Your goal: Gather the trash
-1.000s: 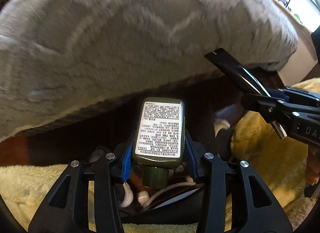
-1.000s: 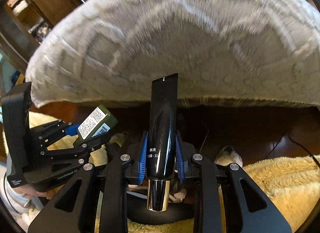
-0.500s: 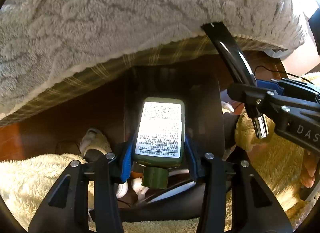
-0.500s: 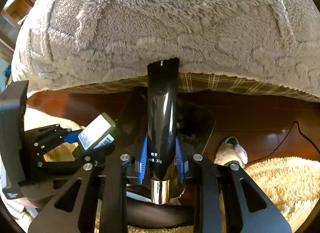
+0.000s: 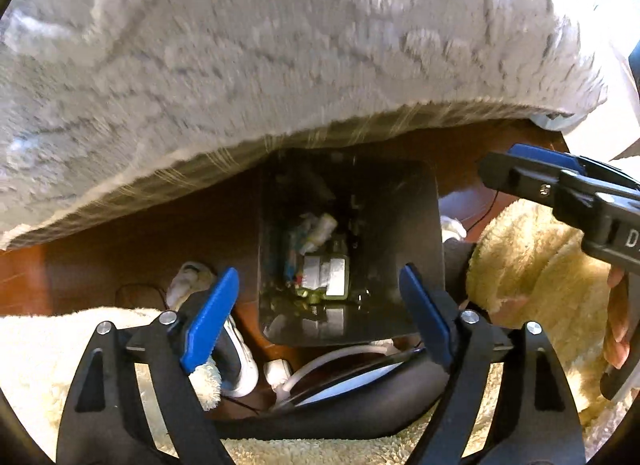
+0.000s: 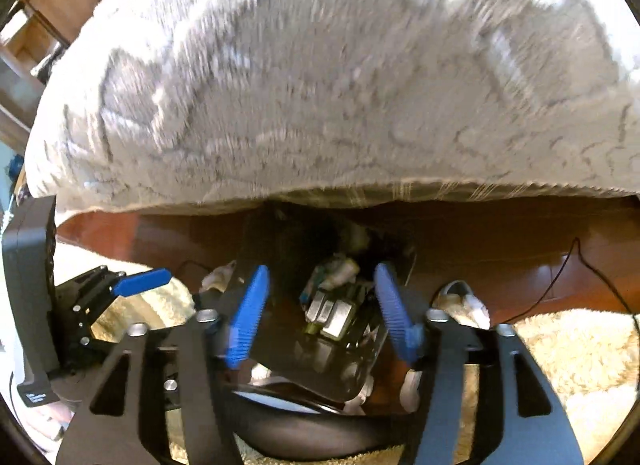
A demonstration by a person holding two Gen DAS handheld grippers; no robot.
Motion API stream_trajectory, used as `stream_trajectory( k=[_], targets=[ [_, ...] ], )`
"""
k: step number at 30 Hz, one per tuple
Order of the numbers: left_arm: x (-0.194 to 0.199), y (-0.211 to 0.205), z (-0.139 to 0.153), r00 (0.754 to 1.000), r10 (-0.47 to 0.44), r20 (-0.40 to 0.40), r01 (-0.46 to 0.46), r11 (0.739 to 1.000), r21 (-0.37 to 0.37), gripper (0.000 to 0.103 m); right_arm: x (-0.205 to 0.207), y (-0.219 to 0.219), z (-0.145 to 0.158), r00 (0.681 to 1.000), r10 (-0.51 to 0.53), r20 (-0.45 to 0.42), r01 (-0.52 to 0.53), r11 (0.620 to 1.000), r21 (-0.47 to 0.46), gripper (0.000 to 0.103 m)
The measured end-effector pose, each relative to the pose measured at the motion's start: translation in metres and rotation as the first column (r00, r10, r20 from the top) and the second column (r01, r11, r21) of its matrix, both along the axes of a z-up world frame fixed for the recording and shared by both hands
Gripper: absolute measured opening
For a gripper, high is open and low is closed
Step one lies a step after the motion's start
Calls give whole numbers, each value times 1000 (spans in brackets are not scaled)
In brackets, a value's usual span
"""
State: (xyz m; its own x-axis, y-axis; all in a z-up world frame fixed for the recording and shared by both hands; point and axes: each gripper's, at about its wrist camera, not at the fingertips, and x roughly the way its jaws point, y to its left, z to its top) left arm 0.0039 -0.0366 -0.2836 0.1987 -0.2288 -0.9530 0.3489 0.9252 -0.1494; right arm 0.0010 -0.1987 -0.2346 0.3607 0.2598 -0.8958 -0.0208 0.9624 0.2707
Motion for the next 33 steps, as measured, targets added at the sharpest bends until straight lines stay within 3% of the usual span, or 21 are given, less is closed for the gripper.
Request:
stream_trajectory(
  k=[2,7,13,16,18,22,29,33],
  targets=[
    [0,4,11,999,7,32,-7,1000,-4,83,0,-4,10,999,-7,31,8,1000,-21,82],
    [0,11,49,989,25,144,-24,1000,-11,87,0,-11,46,989,-25,144,40,994,-104,98],
    [3,19,105,955,59,291,-49,998,-42,89,0,-19,94,962,-39,271,83,985,-153,99],
    [1,24,137,923,83,376,-64,996,-62,90,-8,-25,127,927,-46,373,113,981,-159,100],
    [-1,26,161,893,106,438,-84,994,-68,91,-16,-27,147,897,-63,438,144,977,-155,100],
    [-4,37,215,813,157,561,-124,987,-97,91,-34,-37,202,800,-105,591,239,959,-153,100],
    [-17,35,299,637,194,746,-147,981,-129,95,-51,-45,275,673,-118,730,319,937,-142,100],
    [-23,36,330,570,218,792,-151,976,-159,95,-55,-40,301,613,-99,784,359,919,-165,100]
  ],
)
